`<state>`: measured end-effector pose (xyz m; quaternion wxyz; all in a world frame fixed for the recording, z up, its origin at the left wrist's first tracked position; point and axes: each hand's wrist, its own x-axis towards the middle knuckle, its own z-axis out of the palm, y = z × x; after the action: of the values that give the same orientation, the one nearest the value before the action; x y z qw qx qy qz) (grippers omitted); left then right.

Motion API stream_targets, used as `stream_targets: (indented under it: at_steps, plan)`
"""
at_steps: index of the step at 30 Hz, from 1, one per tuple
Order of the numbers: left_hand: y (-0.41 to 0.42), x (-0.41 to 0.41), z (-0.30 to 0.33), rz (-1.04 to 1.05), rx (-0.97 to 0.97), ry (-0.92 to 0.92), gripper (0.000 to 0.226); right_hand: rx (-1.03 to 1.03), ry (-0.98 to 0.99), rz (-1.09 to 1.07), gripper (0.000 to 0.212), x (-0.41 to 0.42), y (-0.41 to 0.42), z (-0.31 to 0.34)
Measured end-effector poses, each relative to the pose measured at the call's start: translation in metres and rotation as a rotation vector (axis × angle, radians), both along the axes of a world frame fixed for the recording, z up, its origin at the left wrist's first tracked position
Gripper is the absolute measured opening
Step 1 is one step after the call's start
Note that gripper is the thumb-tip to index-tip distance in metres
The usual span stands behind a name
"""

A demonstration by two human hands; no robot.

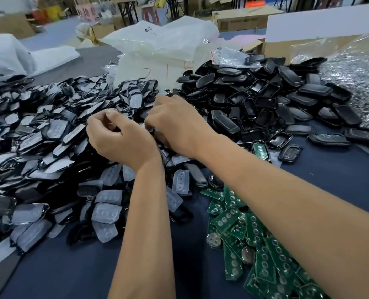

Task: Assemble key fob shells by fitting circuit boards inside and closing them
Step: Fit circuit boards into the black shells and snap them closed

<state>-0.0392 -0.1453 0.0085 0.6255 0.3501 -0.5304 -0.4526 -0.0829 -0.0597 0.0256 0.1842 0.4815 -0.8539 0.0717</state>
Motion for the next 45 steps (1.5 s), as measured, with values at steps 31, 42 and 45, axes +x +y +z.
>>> stream_targets:
  at_steps: [31, 42, 45]
  plan:
    - [0.113, -0.009, -0.032, -1.507, 0.100, -0.324, 0.012, -1.464, -1.219, -0.159, 0.019, 0.029, 0.193, -0.041]
    - [0.131, -0.007, -0.036, -1.504, 0.164, -0.365, 0.013, -1.716, -1.286, -0.243, 0.016, 0.021, 0.195, -0.050]
    - [0.131, -0.008, -0.035, -1.503, 0.129, -0.384, 0.015, -1.757, -1.323, -0.216, 0.016, 0.020, 0.194, -0.053]
